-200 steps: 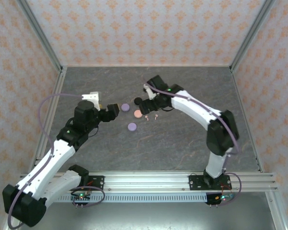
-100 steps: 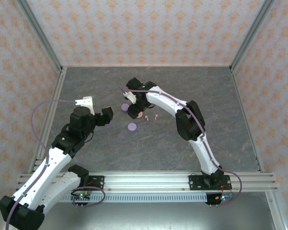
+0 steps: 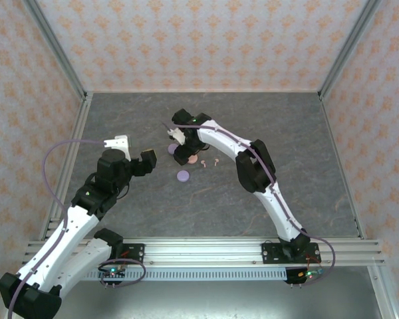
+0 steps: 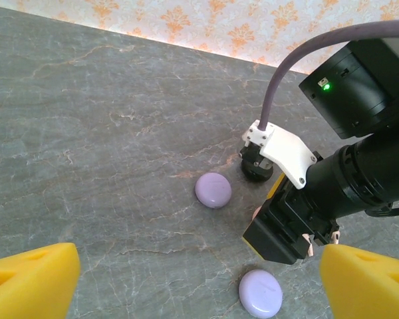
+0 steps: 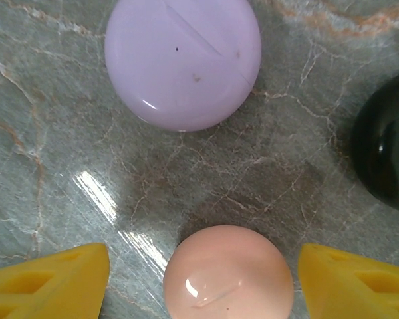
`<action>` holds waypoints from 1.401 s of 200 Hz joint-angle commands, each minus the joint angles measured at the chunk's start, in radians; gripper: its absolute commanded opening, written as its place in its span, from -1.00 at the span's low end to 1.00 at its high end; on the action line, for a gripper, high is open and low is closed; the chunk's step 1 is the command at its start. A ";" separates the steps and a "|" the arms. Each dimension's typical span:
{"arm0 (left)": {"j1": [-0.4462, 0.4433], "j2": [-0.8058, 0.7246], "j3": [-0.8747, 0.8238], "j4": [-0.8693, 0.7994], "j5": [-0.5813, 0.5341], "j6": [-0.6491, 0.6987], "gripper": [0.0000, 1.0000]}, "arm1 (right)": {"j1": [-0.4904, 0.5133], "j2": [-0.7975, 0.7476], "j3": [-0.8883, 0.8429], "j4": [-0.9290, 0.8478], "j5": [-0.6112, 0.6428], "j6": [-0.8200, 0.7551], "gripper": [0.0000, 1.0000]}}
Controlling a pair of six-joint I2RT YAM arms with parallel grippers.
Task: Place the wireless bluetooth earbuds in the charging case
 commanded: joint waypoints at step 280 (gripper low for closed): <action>0.012 -0.001 -0.023 0.009 -0.012 -0.007 0.87 | 0.053 -0.195 -0.304 0.071 -0.022 0.102 0.36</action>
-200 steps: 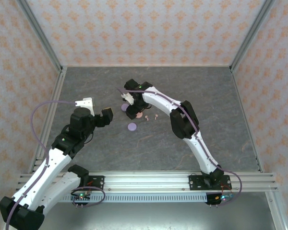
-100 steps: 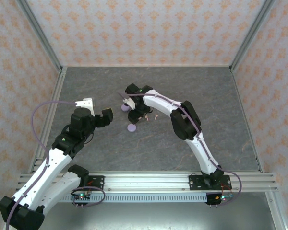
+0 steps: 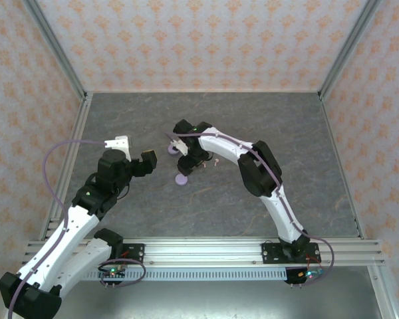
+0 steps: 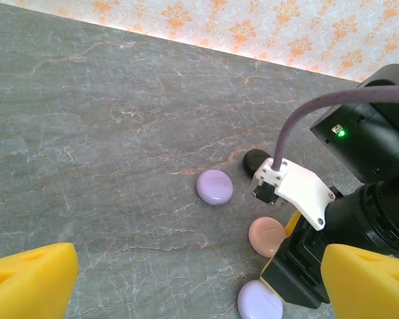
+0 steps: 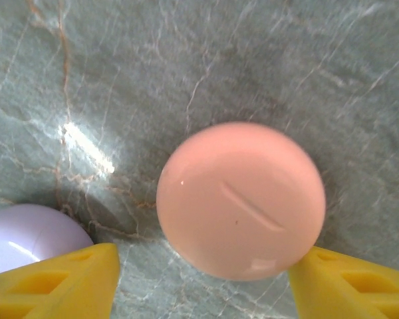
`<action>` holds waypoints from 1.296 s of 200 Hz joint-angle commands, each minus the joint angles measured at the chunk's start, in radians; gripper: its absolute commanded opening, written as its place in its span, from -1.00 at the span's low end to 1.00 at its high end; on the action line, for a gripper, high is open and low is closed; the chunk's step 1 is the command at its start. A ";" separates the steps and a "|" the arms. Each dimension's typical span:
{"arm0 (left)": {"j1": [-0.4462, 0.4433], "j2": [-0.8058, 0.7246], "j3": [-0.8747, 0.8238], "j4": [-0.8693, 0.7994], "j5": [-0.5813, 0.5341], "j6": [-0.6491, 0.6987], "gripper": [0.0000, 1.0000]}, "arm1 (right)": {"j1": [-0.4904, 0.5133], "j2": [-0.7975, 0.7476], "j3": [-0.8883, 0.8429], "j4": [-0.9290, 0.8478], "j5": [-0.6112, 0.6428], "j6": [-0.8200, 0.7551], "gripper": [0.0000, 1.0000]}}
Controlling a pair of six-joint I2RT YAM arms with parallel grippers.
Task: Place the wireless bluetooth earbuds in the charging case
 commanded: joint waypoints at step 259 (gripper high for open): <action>0.011 -0.001 -0.004 -0.004 -0.010 -0.001 0.89 | 0.015 0.118 0.229 -0.146 0.145 -0.279 0.47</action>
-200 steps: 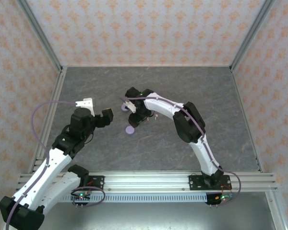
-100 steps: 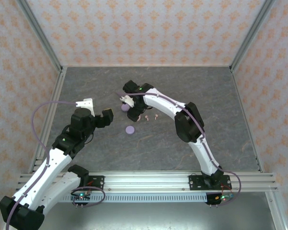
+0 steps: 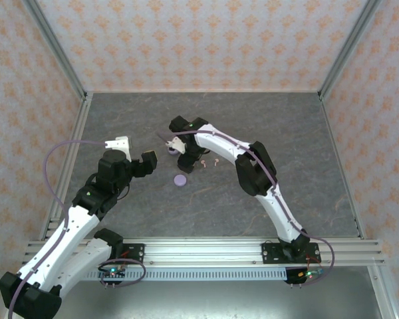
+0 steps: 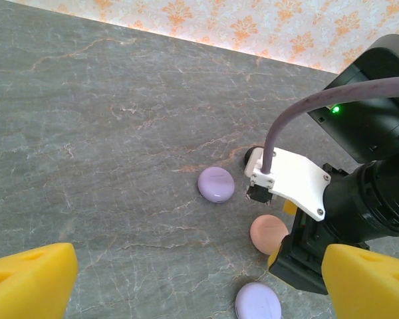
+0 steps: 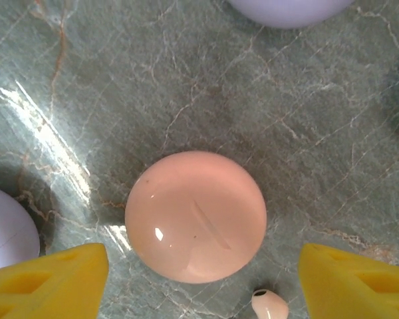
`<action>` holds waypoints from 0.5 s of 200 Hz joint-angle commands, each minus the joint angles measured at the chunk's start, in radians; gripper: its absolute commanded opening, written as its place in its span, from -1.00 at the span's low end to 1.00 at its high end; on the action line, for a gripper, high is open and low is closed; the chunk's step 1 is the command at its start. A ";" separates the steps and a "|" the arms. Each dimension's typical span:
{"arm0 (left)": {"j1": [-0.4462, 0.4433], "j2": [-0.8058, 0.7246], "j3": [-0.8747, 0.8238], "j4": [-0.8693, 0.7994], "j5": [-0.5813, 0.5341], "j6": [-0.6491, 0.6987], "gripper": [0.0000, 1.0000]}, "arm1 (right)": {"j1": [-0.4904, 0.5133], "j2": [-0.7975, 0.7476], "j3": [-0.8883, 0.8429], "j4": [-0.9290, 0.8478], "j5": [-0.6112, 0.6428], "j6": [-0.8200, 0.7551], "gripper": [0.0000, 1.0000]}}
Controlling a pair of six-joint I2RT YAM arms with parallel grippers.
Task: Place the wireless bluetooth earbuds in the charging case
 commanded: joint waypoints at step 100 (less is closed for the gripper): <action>0.011 -0.001 0.019 -0.016 -0.009 0.005 0.89 | 0.017 0.015 0.019 0.007 0.074 -0.014 -0.08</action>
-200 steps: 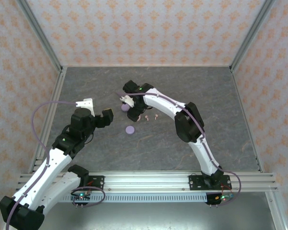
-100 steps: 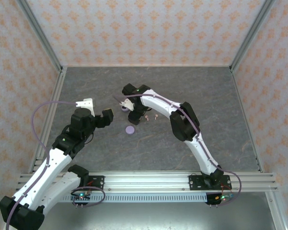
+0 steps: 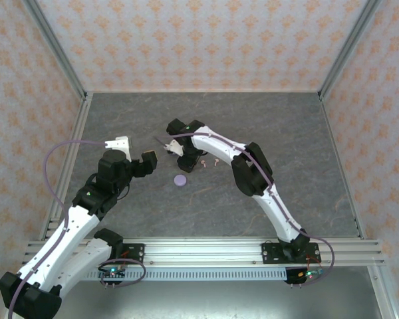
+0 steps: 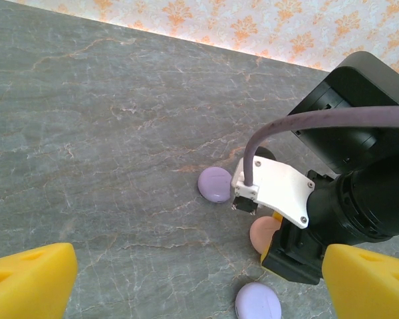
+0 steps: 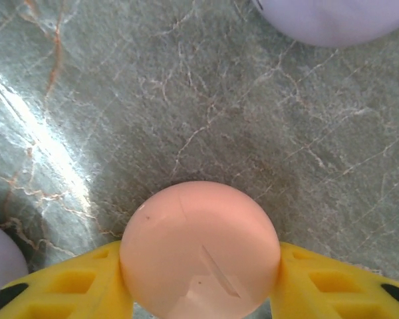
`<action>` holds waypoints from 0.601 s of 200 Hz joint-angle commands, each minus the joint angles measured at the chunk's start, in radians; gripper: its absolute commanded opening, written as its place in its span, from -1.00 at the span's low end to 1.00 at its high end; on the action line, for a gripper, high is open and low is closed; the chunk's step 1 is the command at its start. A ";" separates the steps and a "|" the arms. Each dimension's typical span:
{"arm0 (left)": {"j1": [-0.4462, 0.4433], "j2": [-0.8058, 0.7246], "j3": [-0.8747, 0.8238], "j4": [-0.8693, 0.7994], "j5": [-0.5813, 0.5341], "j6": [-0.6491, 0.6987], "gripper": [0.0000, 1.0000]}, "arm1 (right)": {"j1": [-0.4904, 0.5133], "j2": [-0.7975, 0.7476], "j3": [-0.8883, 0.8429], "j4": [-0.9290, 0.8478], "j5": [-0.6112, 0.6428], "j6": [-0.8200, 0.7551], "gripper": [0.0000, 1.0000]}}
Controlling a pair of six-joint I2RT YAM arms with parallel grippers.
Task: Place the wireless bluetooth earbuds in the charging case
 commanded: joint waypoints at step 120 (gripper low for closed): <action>0.011 0.036 0.163 0.002 0.263 -0.018 0.86 | -0.036 -0.818 -0.680 0.583 -0.119 0.093 -0.16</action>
